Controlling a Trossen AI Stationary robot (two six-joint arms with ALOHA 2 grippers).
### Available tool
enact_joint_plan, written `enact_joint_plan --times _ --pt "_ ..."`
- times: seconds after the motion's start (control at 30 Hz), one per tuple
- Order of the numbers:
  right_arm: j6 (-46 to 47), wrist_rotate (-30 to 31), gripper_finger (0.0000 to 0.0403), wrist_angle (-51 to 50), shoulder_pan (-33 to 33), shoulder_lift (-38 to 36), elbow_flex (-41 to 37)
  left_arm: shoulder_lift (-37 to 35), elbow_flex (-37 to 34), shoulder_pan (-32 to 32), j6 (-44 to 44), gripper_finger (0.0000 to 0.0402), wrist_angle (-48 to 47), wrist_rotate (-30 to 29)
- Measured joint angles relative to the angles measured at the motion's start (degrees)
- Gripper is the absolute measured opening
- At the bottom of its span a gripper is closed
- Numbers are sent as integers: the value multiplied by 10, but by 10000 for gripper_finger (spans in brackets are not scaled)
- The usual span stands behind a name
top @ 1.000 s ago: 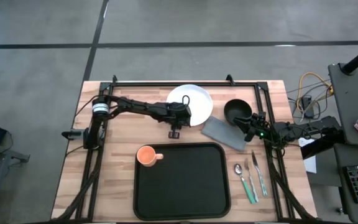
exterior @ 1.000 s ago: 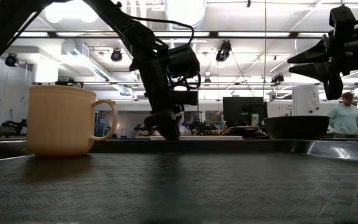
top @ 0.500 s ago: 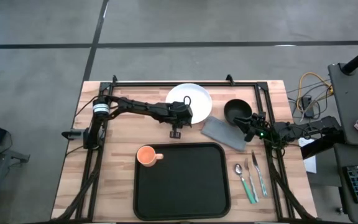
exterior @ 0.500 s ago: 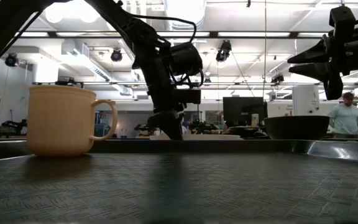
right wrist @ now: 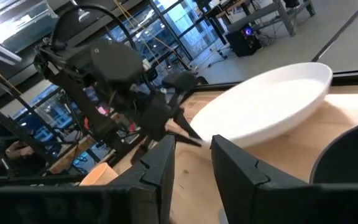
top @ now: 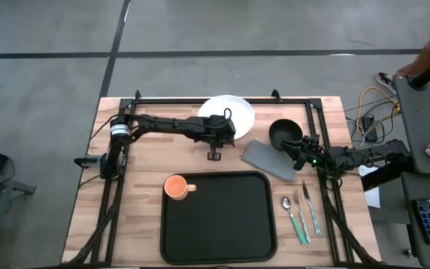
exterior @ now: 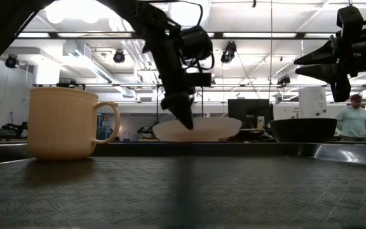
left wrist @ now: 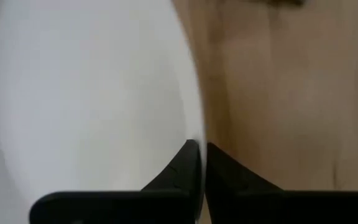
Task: Set up tray
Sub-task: Put the white plate on the black tray below the yellow mug
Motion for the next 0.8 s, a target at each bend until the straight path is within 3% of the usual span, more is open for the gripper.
enact_joint_plan --times 0.5,0.8 --pt "-14 0 96 0 0 0 0 0 59 -32 0 1 -63 -4" --pt "-16 0 96 0 0 0 0 -1 133 -76 0 0 -137 -3"
